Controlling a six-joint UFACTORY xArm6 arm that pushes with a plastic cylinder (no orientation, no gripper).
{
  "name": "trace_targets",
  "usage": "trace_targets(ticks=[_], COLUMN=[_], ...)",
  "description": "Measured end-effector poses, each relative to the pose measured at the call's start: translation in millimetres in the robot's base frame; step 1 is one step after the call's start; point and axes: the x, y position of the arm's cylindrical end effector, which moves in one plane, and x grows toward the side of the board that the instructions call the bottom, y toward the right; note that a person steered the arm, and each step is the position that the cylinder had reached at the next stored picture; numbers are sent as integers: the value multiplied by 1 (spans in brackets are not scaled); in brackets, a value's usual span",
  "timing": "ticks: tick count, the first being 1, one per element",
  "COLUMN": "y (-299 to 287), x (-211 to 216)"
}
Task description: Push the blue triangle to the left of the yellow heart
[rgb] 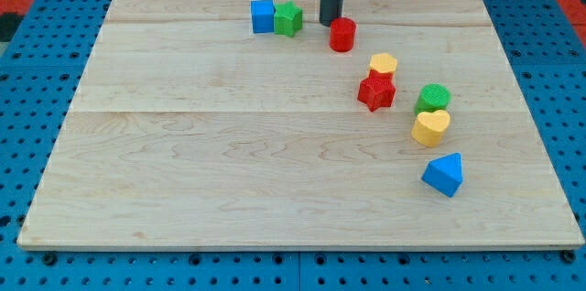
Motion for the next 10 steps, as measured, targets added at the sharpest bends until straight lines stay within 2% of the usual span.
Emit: trace_targets(ticks=[1,2,3,4,5,6,7,9,10], y=[7,122,173,199,175,158,163,100,101], x=[10,43,102,199,262,243,272,275,246])
